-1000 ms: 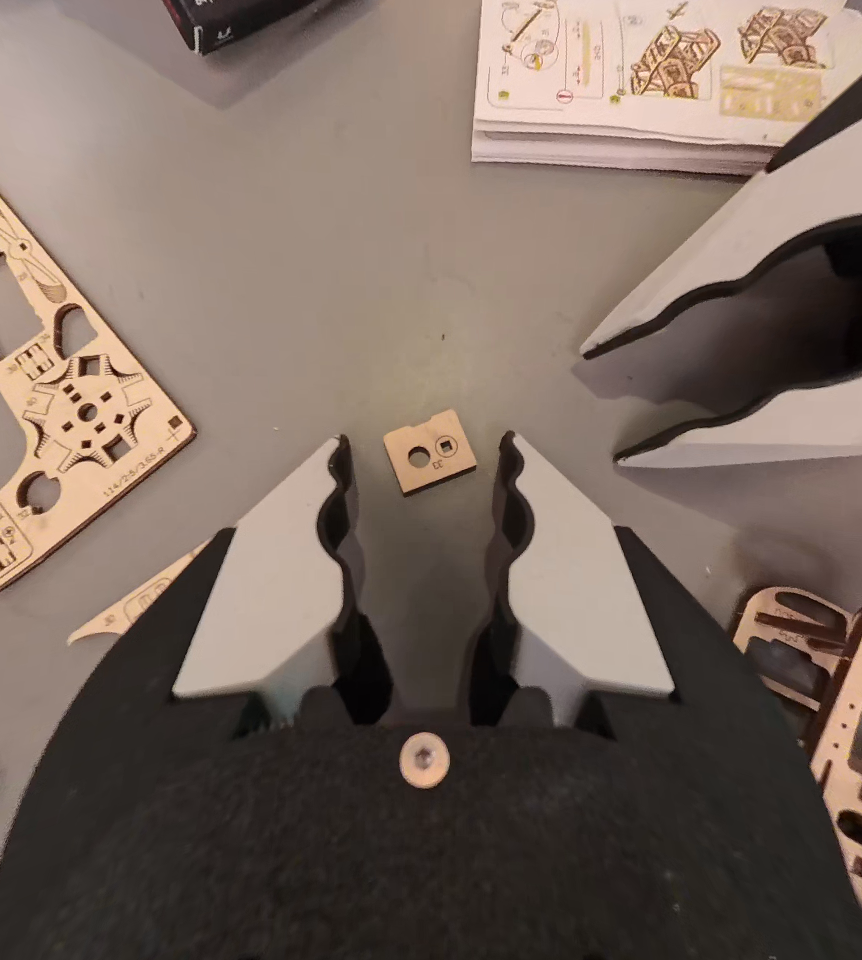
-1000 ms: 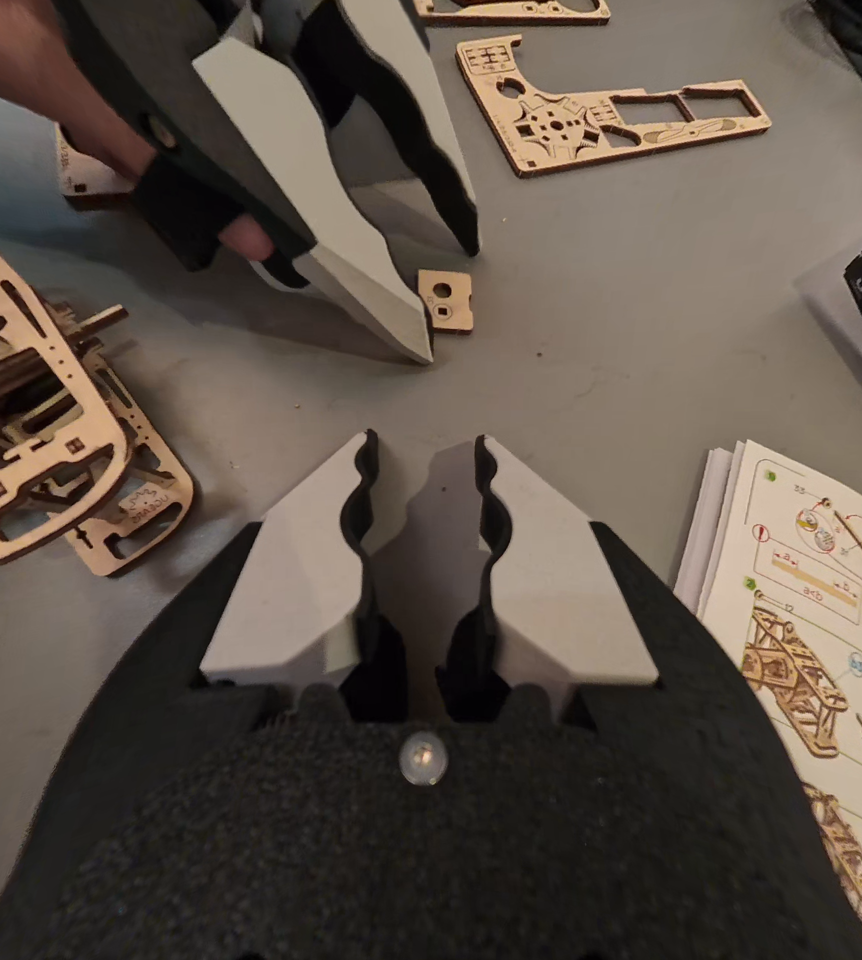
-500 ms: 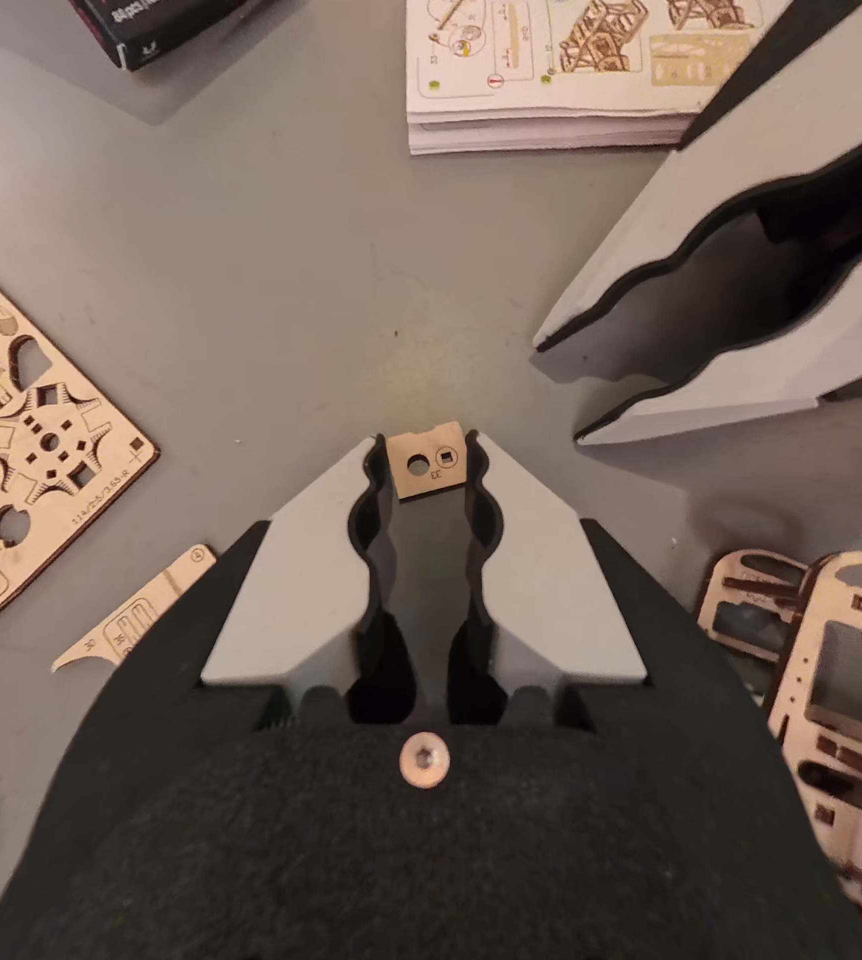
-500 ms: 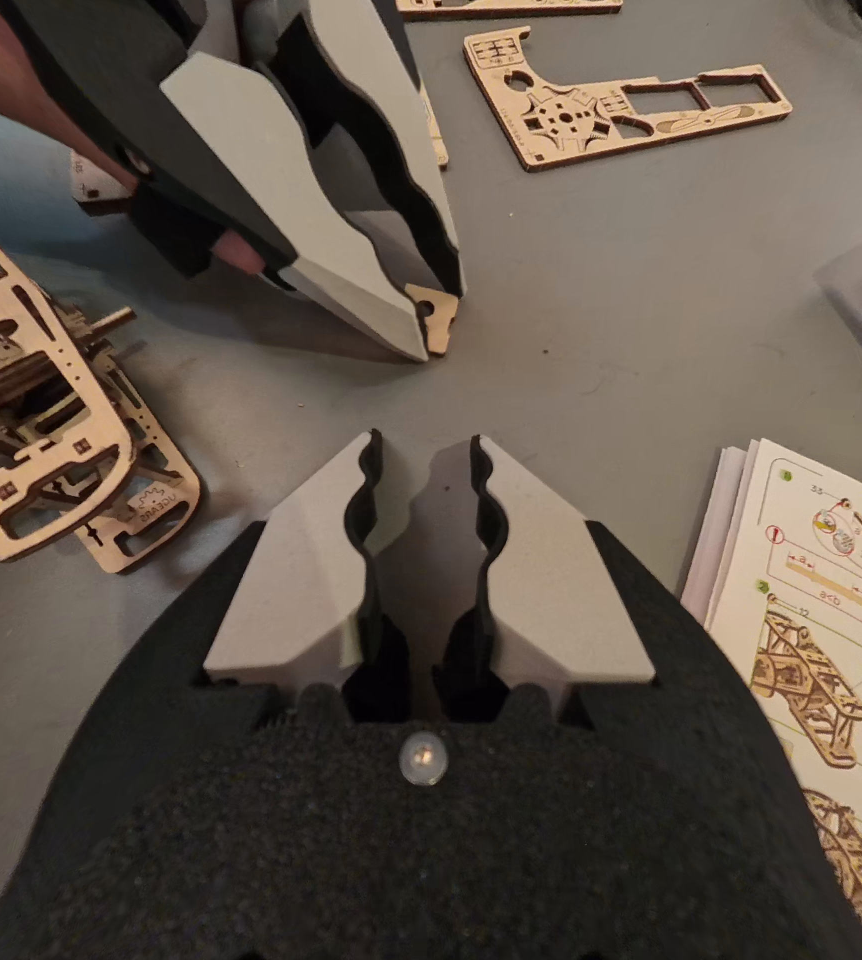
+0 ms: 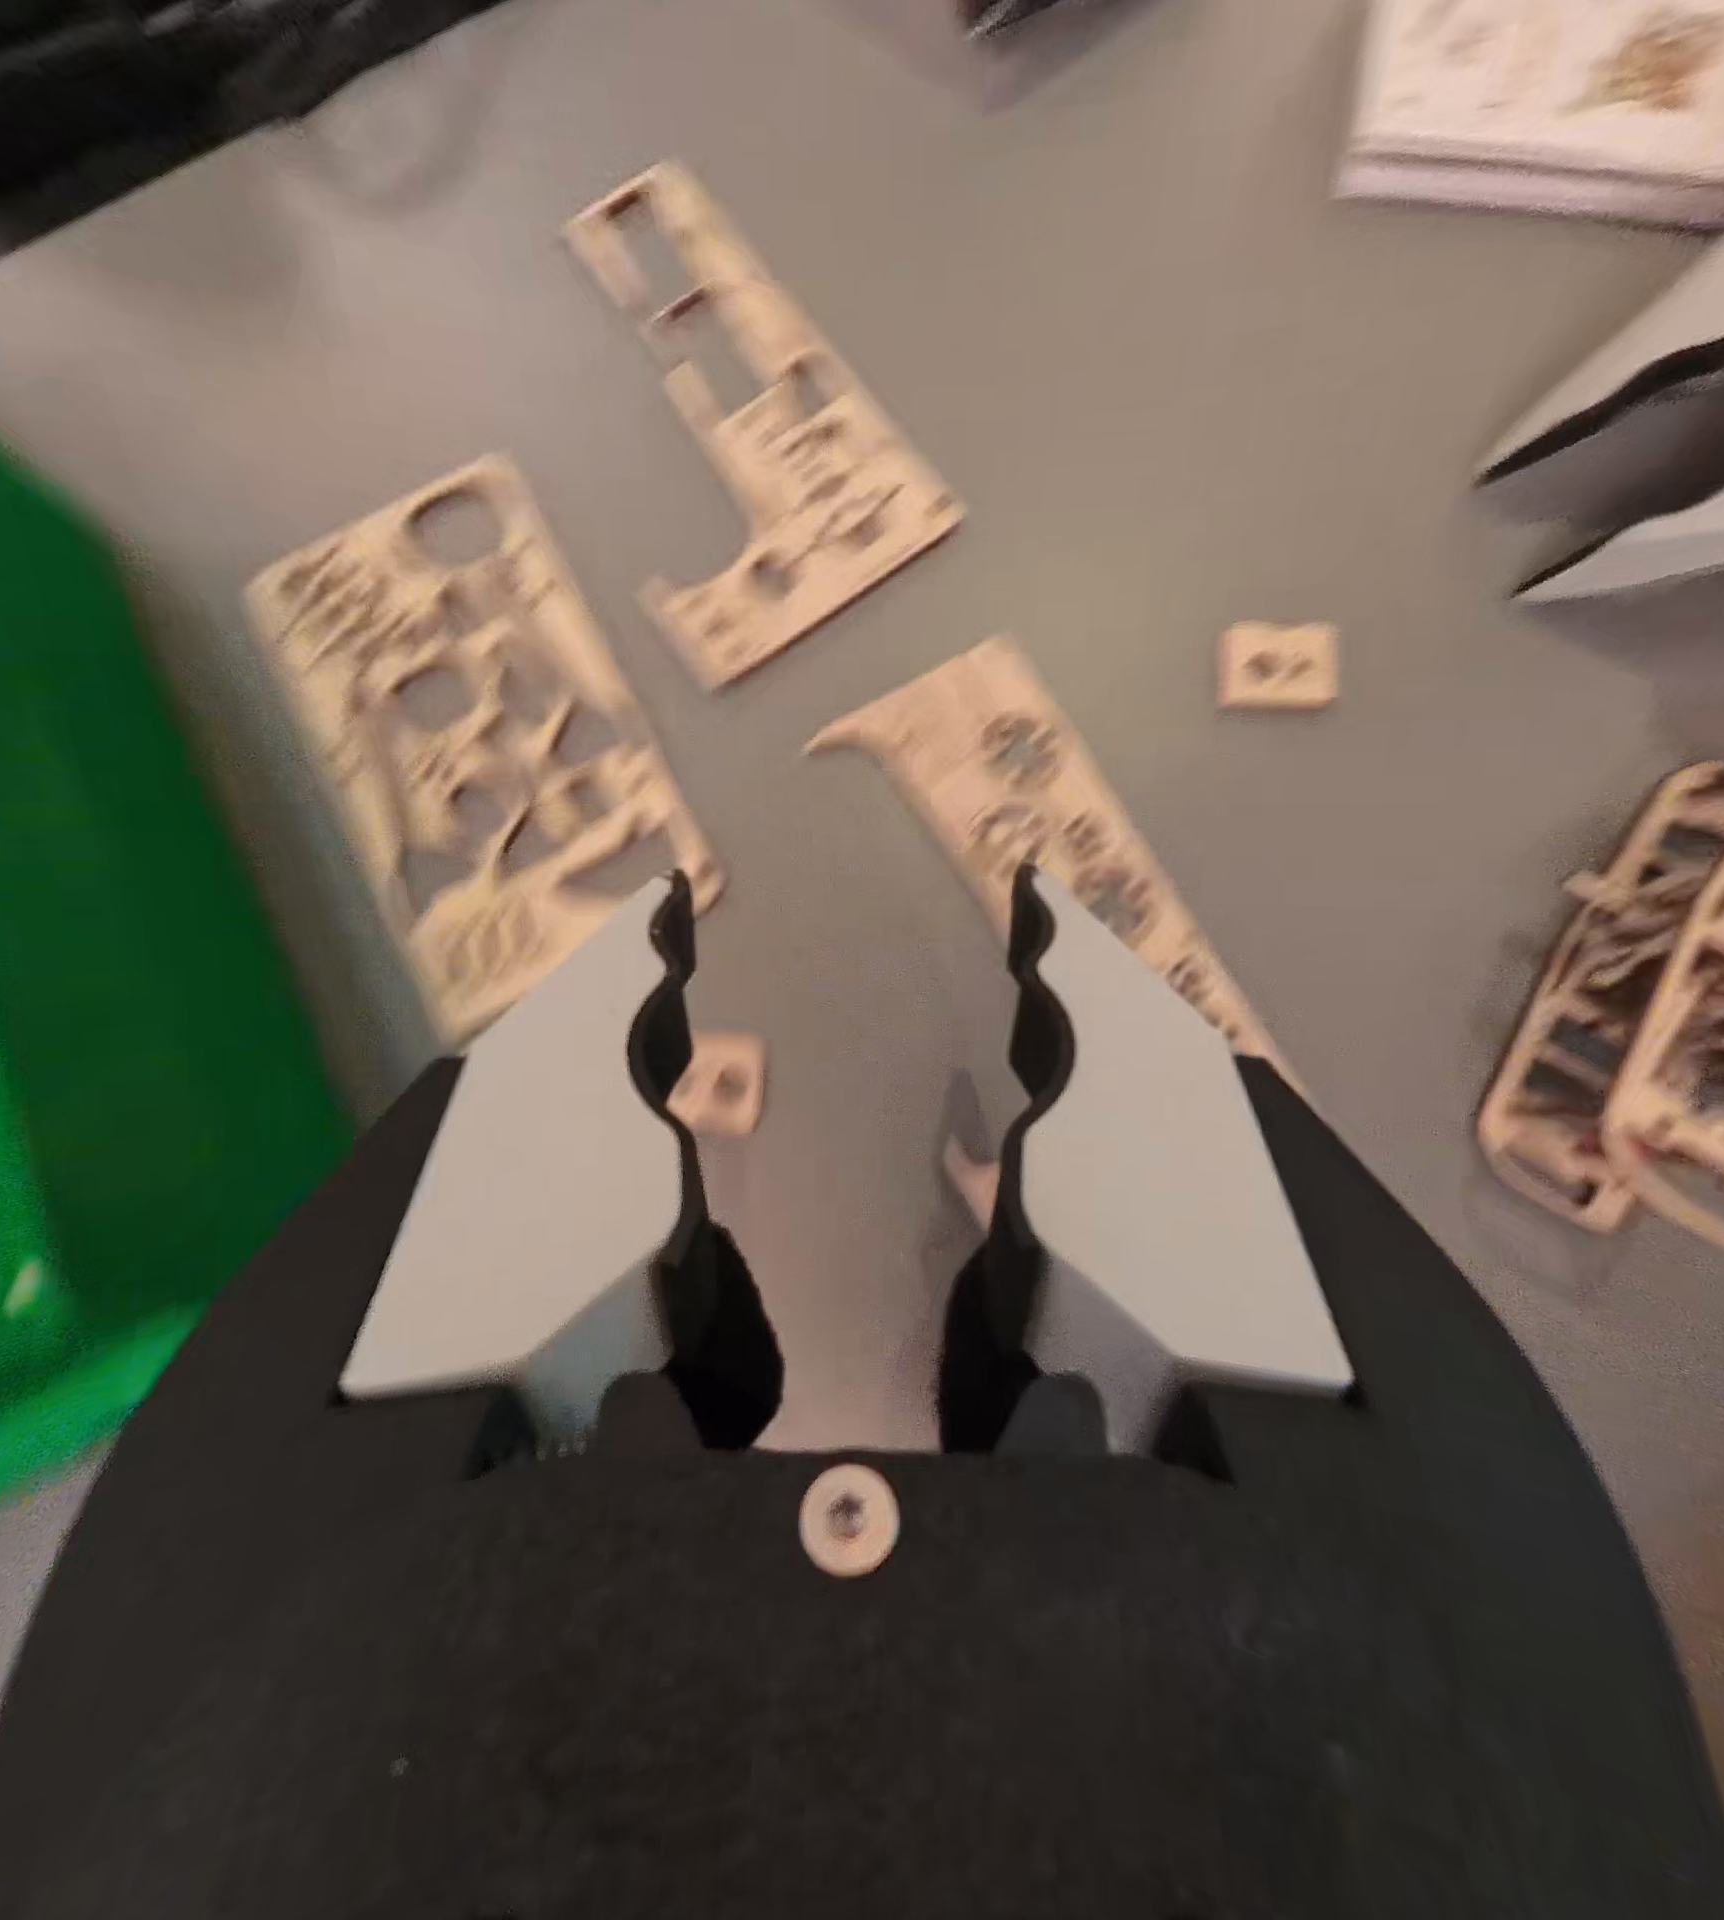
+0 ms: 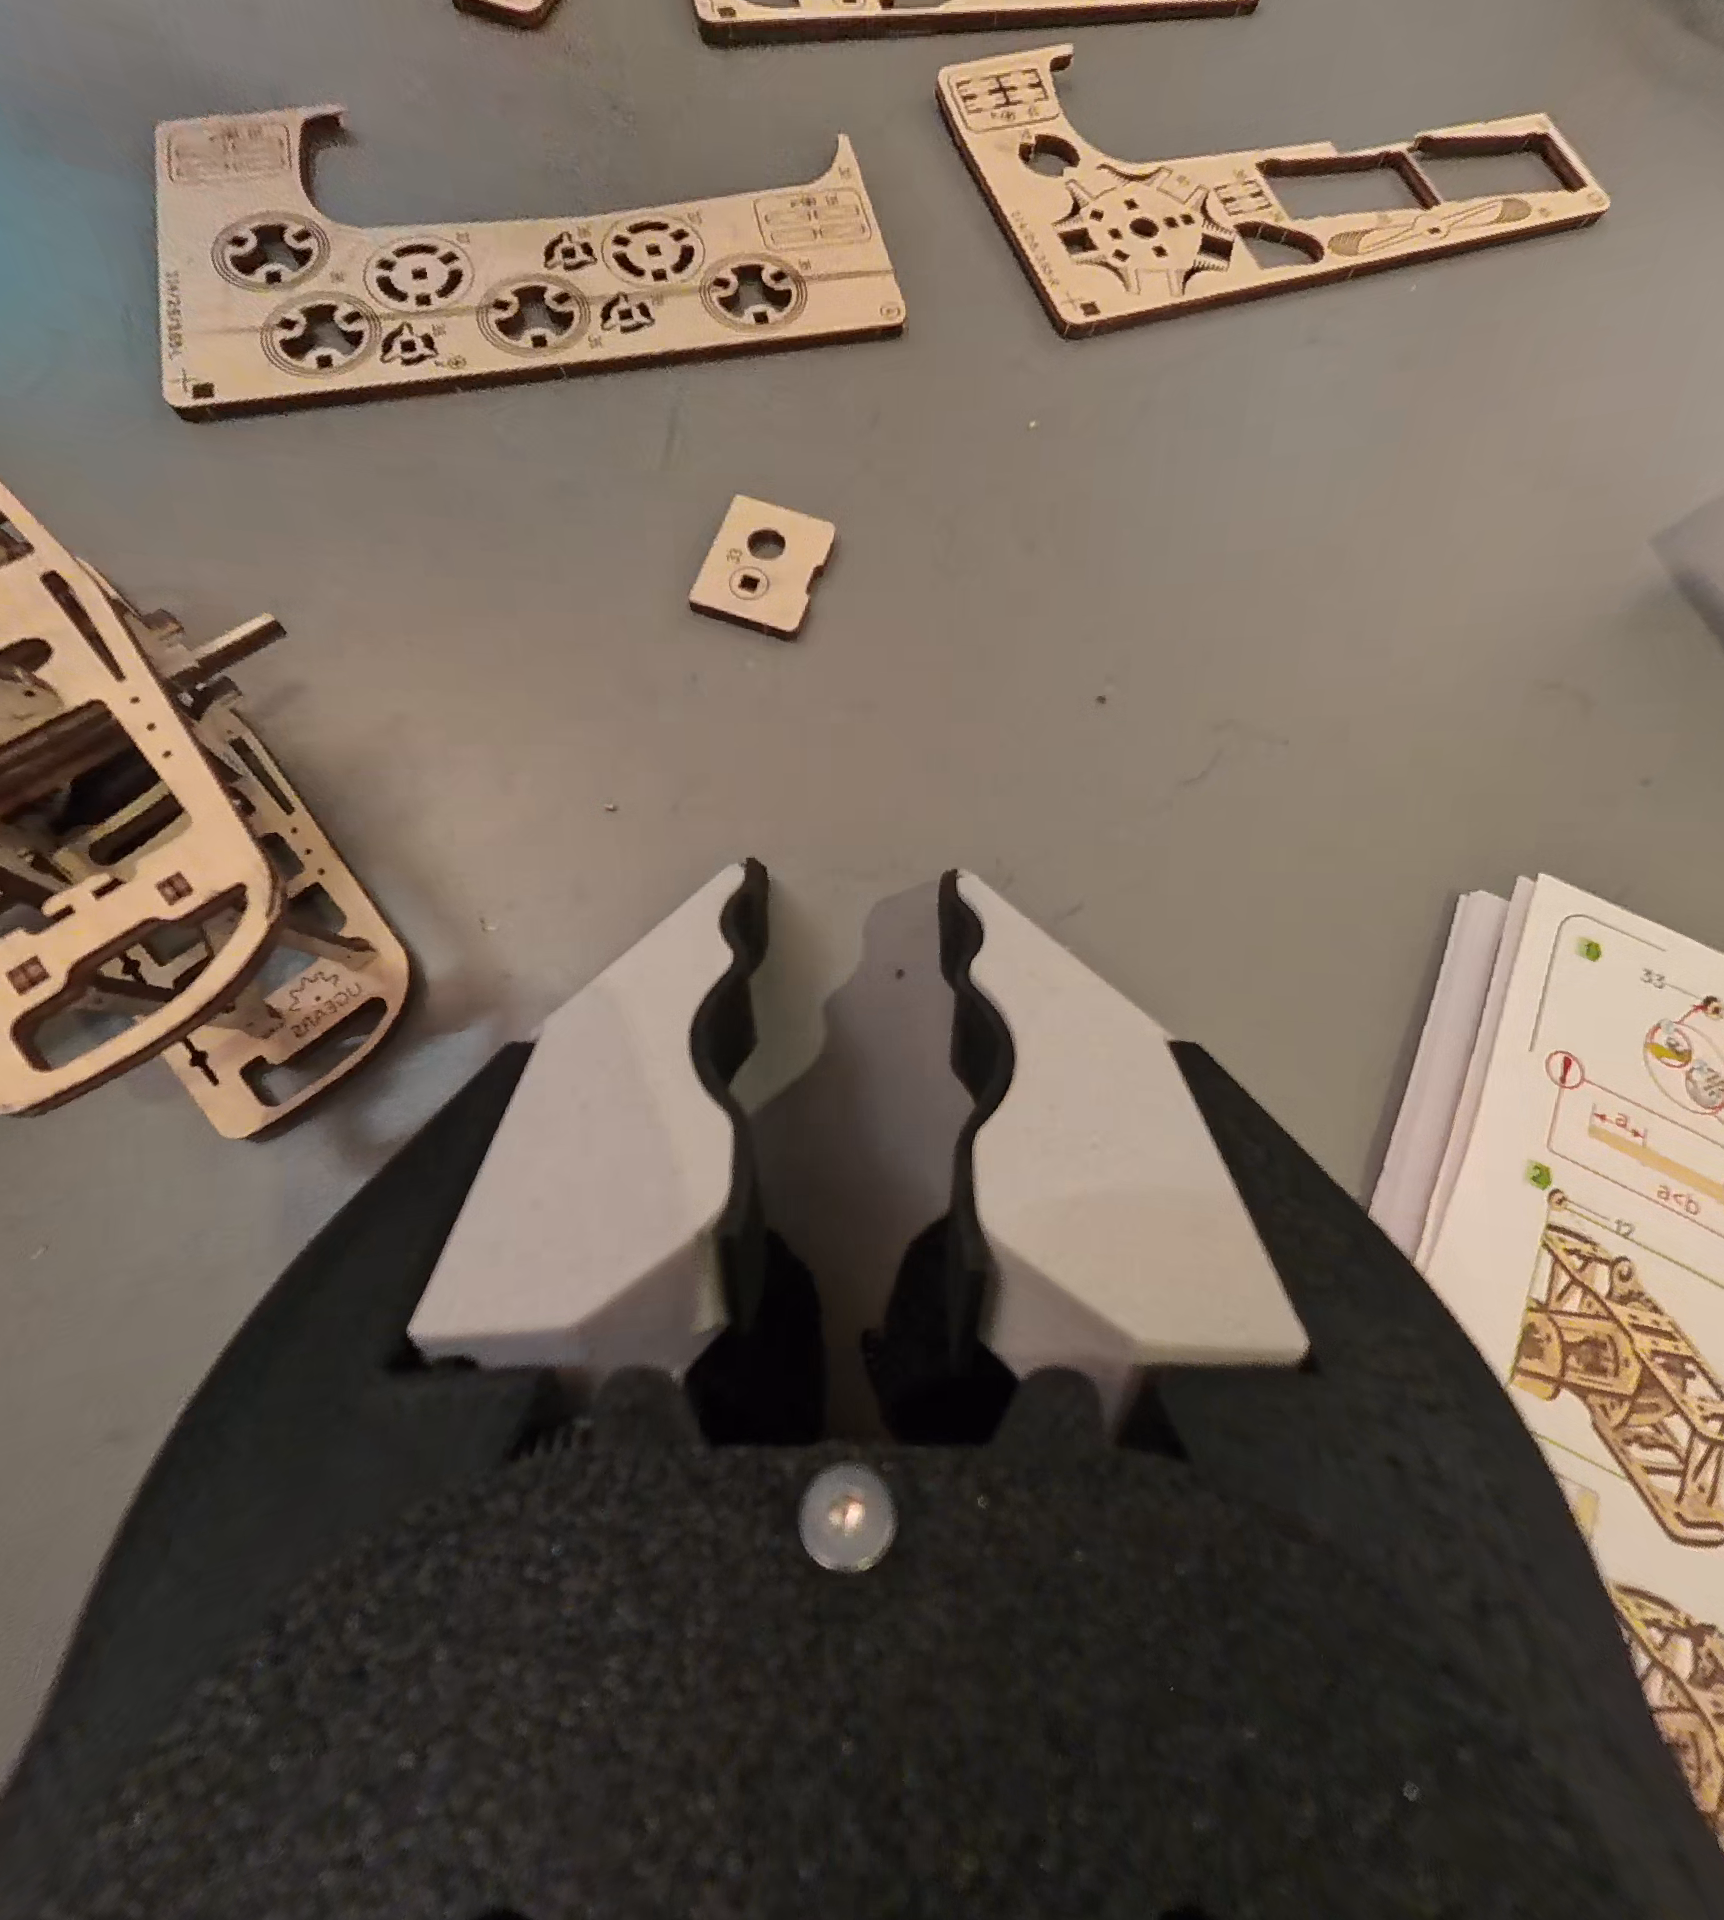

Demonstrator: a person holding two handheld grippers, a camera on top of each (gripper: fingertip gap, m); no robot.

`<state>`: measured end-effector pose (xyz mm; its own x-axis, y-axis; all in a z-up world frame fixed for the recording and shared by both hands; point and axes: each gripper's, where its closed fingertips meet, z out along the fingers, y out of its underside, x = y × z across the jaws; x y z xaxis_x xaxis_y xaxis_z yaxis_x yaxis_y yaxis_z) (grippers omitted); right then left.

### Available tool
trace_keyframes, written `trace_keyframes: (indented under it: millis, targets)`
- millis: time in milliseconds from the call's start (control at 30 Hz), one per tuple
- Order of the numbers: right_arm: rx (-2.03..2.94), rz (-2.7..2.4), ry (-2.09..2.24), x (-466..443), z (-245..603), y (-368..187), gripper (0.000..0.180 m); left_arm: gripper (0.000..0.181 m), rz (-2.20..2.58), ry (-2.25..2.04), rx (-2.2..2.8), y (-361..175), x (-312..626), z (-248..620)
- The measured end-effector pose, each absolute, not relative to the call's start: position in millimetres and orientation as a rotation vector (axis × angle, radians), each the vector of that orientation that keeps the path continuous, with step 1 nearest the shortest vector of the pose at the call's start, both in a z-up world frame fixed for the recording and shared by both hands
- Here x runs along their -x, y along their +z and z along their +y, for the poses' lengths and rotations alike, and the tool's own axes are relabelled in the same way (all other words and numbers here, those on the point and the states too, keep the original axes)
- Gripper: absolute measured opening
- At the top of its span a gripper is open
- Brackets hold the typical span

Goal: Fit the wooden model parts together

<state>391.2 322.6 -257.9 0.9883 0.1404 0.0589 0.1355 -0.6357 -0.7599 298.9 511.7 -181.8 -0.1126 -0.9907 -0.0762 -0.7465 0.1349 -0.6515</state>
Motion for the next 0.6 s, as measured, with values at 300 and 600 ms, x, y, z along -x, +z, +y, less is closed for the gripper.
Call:
trace_keyframes:
  millis: [300, 600]
  targets:
    - [2.275, -0.178, 0.050, -390.7, 322.4, -258.6, 0.032, 0.047, 1.883, -0.487, 1.622, -232.0, -247.8, 560.7]
    - [2.280, -0.164, 0.093, -390.1, 321.9, -259.0, 0.031, 0.026, 1.955, -0.560, 1.639, -258.3, -268.4, 556.4]
